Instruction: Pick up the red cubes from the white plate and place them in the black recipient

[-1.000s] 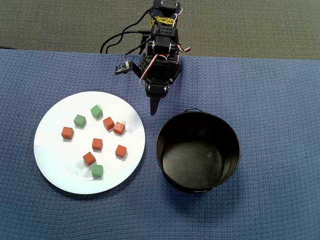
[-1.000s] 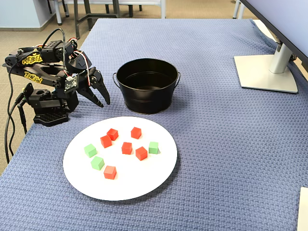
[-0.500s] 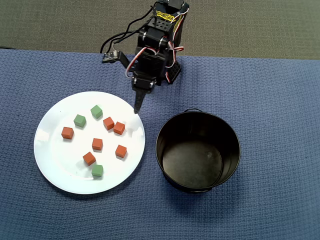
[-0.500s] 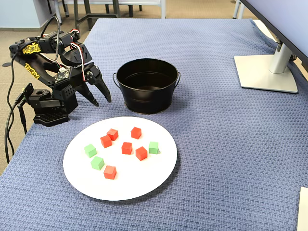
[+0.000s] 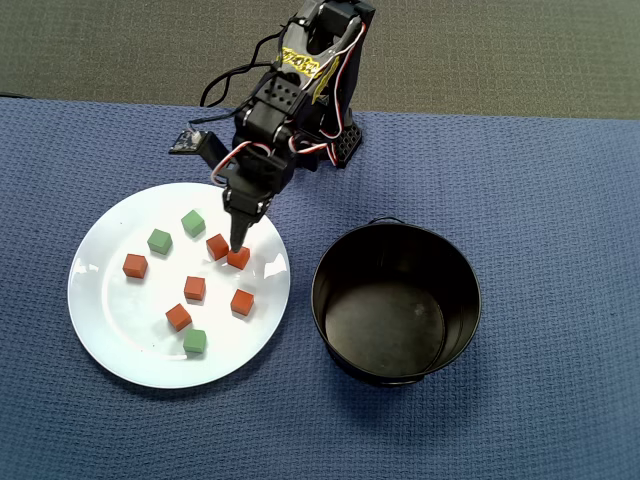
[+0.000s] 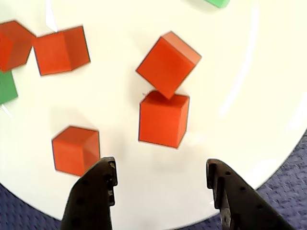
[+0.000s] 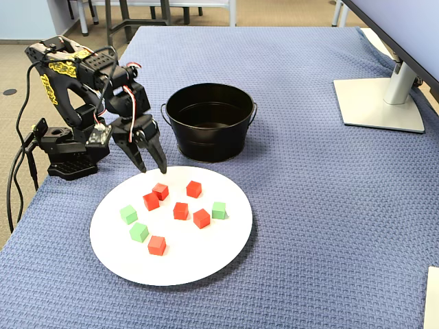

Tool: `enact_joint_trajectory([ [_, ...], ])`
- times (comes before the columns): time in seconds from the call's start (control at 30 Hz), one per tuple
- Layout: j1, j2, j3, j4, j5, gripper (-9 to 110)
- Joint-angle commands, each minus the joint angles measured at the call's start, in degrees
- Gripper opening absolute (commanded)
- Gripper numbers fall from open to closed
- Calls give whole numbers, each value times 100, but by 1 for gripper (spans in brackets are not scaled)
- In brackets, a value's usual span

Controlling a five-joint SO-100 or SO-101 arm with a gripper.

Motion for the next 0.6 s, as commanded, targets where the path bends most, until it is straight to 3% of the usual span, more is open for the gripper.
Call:
enact_joint_trajectory([
  [0.0,123,-527,-624,-237,387,17],
  [0.57,26,-2522,-1670,-360,448,16],
])
